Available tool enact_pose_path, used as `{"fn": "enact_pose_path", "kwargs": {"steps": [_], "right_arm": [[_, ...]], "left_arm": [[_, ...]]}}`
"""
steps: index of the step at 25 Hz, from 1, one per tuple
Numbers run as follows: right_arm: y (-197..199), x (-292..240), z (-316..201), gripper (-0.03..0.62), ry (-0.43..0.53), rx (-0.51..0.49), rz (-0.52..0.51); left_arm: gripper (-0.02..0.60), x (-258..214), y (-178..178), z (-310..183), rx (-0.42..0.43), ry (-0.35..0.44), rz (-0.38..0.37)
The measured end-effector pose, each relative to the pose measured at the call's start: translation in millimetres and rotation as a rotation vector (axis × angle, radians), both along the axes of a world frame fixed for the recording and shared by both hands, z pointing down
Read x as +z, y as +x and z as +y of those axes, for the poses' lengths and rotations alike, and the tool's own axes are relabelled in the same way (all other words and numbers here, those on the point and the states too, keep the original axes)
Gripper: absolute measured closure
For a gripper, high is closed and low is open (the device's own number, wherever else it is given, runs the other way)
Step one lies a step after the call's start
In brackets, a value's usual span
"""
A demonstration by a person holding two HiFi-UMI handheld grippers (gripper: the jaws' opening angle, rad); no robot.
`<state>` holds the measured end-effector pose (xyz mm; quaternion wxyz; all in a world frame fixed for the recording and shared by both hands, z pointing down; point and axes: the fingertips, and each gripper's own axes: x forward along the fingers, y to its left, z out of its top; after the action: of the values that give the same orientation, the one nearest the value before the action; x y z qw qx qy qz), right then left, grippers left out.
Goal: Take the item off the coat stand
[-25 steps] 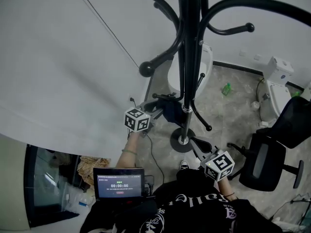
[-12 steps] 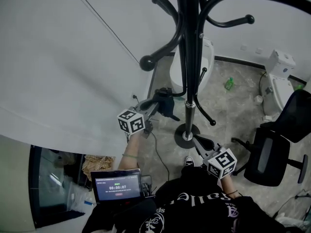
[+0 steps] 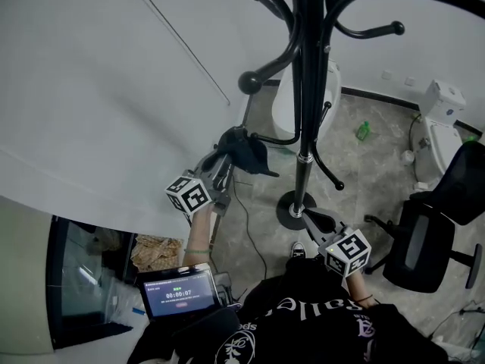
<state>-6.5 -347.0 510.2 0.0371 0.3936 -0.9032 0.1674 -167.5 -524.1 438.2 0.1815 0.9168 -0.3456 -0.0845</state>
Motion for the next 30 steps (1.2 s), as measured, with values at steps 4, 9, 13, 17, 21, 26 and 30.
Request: {"fn": "enact_pose_path", "kwargs": {"steps": [4,9,13,17,21,26,30], "right_arm": [[-4,0,4,0.576,-0.011,-0.004,-0.017],[-14,1,14,0.576,-0.003,-0.027,-0.004],[-23,1,29,0.576,-0.007,-0.045,0.001],[-34,6,51,0.576,-0.021,-0.074,-0.006],[-42,6,73,0.576,0.001,-0.079,0.020],[-49,8,114,0.576,-0.002,-0.075,0.018],[-44,15,152,0.576,-0.016,-0.054,0.017]], "left_arm": [[0.565,12,-18,29,-0.038,-0.012,-0.055],[0.565,36,-35,78,-0.082,-0.063,-0.064],[0.565,51,-48,124,-0.133,-0.104,-0.019],[0.565,68,-56,174,-0.185,-0.134,0.005],[0.566,79,-63,222,-0.214,-0.165,0.014],[0.566,89,-62,280,-0.210,-0.196,0.007],[0.565,95,-46,321,-0.179,-0.213,0.006]]}}
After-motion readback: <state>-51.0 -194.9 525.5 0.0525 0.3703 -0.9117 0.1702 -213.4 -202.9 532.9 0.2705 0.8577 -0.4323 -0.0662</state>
